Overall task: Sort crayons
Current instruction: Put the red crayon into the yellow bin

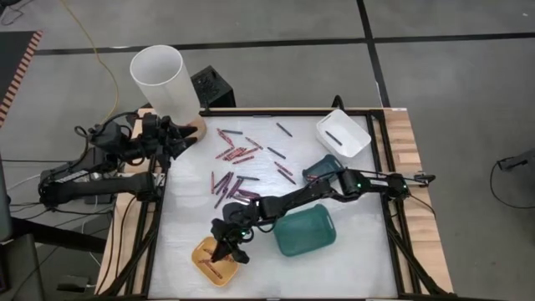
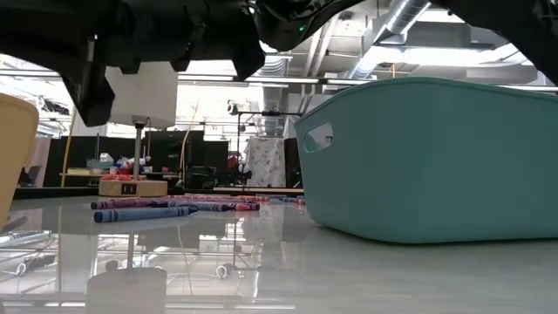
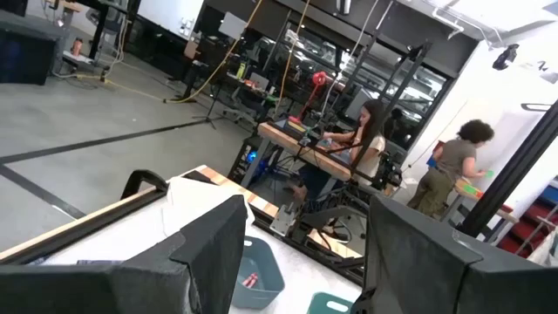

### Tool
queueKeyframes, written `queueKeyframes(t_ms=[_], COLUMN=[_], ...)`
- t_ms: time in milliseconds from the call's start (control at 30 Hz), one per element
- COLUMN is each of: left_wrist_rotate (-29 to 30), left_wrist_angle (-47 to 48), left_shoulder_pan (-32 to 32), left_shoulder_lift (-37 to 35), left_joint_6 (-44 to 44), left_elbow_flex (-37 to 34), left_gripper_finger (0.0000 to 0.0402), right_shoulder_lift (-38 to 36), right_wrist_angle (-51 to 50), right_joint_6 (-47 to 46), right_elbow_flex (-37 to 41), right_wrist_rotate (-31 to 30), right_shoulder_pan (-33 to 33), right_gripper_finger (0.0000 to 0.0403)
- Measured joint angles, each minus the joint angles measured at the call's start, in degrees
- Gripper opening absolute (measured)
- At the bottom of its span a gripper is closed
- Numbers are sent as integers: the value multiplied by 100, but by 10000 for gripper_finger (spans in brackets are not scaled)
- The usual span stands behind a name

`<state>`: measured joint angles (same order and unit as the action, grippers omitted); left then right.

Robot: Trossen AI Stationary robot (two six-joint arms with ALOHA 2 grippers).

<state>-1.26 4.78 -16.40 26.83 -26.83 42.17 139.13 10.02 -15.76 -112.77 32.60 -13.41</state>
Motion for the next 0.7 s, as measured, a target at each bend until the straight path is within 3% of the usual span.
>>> queueKeyframes(t_ms=[500,700], left_wrist_rotate=[0,0], left_wrist_angle=[2,9], left_shoulder_pan=[0,0], left_shoulder_lift=[0,0], left_joint_6=[0,0], left_elbow_flex=[-1,-1], left_gripper_finger=[233,233], right_shoulder_lift=[0,0], right_wrist_angle=[-286,-369], right_joint_6=[-433,-438], right_elbow_flex=[0,0], right_wrist_rotate=[-262,-429], right_shoulder_pan=[4,6], right_gripper_finger=[11,57])
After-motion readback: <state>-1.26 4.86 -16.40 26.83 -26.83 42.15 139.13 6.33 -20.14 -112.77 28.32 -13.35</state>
